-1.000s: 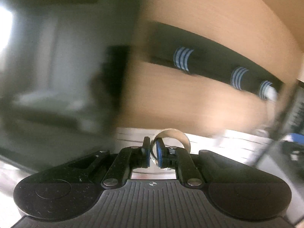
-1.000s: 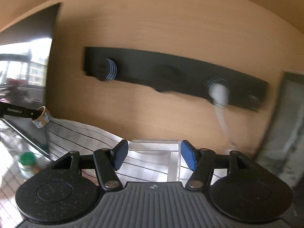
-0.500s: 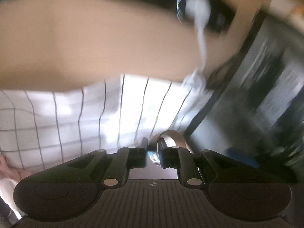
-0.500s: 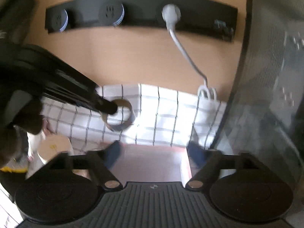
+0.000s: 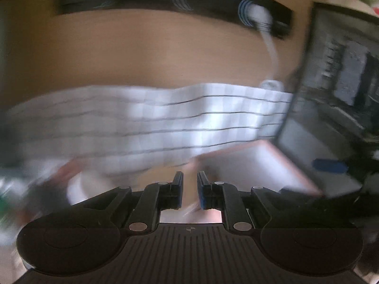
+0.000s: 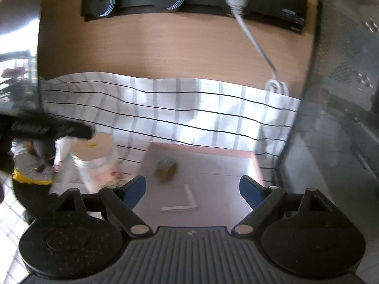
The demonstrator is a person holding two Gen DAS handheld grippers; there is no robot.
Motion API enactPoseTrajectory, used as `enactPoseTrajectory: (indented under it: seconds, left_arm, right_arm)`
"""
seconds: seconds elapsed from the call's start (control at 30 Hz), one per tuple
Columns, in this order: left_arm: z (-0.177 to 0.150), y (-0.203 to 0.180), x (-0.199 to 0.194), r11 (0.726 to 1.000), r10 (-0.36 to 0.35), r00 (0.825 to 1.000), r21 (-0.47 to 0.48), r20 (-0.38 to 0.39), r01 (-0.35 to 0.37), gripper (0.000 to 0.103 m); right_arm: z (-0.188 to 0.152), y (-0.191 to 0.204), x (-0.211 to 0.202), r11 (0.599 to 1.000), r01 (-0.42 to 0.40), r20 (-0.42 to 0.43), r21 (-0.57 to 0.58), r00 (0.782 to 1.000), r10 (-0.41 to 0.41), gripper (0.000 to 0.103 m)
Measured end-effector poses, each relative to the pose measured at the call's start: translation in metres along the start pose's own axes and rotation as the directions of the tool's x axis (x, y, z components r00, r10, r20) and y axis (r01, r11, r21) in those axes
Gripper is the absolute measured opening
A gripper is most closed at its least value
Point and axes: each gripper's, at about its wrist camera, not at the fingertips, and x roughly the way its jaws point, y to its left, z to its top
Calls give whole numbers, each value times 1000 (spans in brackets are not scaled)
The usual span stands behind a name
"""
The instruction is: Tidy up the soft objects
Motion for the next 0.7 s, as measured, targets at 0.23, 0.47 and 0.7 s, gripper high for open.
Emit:
enactPoseTrajectory:
  seconds: [0.23,0.47,0.7]
  left_arm:
    - [-75,102,-57,938,258,962,-215,-89,-271,15]
    - [-130,172,-99,860,297,940,-382,-168,-340,15]
    - [-130,183,-104,864,122,991,-486,-51,-131,15]
  right_arm:
    - [-2,78,3,991,-96,-9,-94,995,96,89]
    - [-13,146,18,961,-239,-127,-142,967,221,89]
    - [-29,183,13,934,-250,-146,-255,965,218,89]
